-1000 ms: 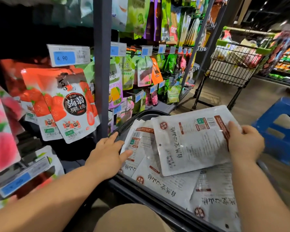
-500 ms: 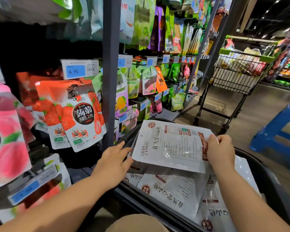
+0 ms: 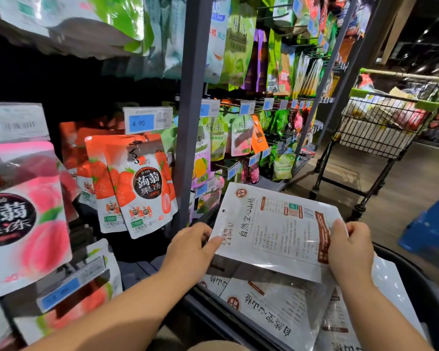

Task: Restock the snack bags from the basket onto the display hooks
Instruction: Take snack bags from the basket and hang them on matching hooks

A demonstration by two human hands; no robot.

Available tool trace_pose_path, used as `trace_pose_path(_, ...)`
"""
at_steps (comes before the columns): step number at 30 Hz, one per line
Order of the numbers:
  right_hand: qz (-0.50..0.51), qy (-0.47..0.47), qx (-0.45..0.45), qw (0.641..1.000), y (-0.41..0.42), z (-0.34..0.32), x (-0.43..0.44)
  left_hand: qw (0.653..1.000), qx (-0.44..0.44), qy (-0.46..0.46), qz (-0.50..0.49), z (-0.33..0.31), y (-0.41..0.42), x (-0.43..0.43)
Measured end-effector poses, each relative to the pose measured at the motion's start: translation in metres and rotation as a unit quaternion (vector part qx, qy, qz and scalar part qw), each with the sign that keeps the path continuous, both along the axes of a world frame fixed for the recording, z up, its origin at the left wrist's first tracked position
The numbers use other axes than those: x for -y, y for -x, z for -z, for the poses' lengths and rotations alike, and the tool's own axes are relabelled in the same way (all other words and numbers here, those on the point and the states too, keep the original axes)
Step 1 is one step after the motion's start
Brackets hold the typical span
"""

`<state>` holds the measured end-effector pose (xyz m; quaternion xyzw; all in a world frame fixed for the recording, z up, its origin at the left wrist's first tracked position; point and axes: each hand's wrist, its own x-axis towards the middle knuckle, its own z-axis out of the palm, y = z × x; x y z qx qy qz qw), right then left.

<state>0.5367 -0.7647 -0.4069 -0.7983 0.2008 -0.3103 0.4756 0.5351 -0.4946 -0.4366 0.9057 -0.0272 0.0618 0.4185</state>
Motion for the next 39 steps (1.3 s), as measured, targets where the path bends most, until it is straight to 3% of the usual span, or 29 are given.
trace_pose_path(4,-0.044,0.003,0.024,0.999,0.008,-0.007,-0.007,0.99,-0.025,0.135,-0.019,-0.009,-0.001,0.006)
trace_pose_path(8,-0.149,0.063,0.044,0.986,0.013,-0.004,-0.01,0.939,-0.058,0.335,-0.048,-0.026,0.002,0.012)
trace_pose_path(13,-0.252,0.198,-0.009,0.947,0.02,-0.005,-0.008,0.901,-0.07,0.422,-0.071,-0.051,0.002,0.013)
trace_pose_path(16,-0.243,0.278,-0.005,0.929,0.022,-0.004,-0.005,0.875,-0.091,0.47,-0.076,-0.062,0.005,0.014)
trace_pose_path(23,-0.169,0.441,0.092,0.877,0.007,0.015,0.006,0.829,-0.13,0.54,-0.064,-0.071,0.009,0.016)
trace_pose_path(26,-0.12,0.473,0.12,0.865,0.008,0.013,0.007,0.796,-0.128,0.591,-0.033,-0.079,0.016,0.02)
trace_pose_path(29,-0.086,0.408,0.138,0.898,0.012,0.007,0.005,0.797,-0.116,0.593,0.016,-0.086,0.019,0.024)
trace_pose_path(32,-0.069,0.277,0.123,0.951,0.023,-0.006,0.0,0.847,-0.099,0.519,0.055,-0.084,0.02,0.03)
trace_pose_path(35,-0.064,0.177,0.11,0.976,0.029,-0.015,-0.001,0.915,-0.076,0.391,0.062,-0.076,0.017,0.038)
trace_pose_path(39,-0.071,-0.008,0.1,0.992,0.033,-0.028,-0.003,0.948,-0.067,0.305,0.054,-0.063,0.008,0.045)
